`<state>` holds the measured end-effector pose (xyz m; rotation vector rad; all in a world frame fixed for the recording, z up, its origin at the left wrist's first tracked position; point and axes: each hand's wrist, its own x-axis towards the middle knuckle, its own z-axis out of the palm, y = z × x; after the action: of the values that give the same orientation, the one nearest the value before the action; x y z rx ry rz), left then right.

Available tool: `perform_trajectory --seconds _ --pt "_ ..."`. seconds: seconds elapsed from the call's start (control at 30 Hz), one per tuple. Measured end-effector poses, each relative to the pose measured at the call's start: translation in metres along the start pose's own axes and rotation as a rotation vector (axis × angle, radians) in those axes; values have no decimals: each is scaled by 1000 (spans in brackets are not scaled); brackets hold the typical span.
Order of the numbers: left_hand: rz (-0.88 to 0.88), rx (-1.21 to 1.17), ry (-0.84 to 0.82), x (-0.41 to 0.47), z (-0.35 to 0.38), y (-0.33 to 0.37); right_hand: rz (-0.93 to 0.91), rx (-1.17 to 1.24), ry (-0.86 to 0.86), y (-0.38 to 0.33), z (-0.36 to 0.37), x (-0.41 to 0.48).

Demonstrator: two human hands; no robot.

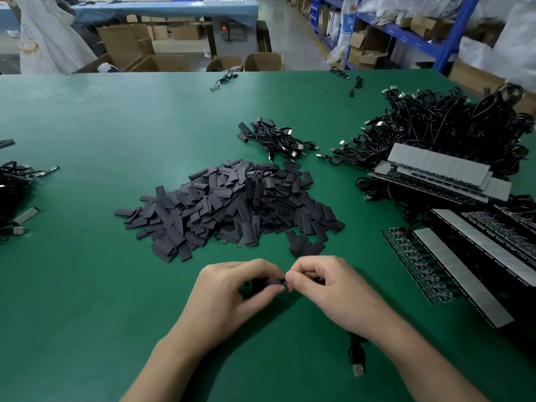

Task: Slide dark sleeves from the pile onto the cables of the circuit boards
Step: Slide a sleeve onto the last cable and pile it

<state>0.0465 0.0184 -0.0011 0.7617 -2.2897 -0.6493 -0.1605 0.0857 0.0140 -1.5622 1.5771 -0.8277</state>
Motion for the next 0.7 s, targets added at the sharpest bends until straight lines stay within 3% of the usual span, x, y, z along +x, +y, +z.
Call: perform_trajectory --seconds 0.37,0.5,0.7 --pt "84 140 -46 -1 2 3 -15 -69 -55 2 1 1" --pt "30 115 17 0 -2 0 10 -7 -38 4 -1 1" --pt "130 200 127 2 2 -4 27 131 -33 6 -1 3"
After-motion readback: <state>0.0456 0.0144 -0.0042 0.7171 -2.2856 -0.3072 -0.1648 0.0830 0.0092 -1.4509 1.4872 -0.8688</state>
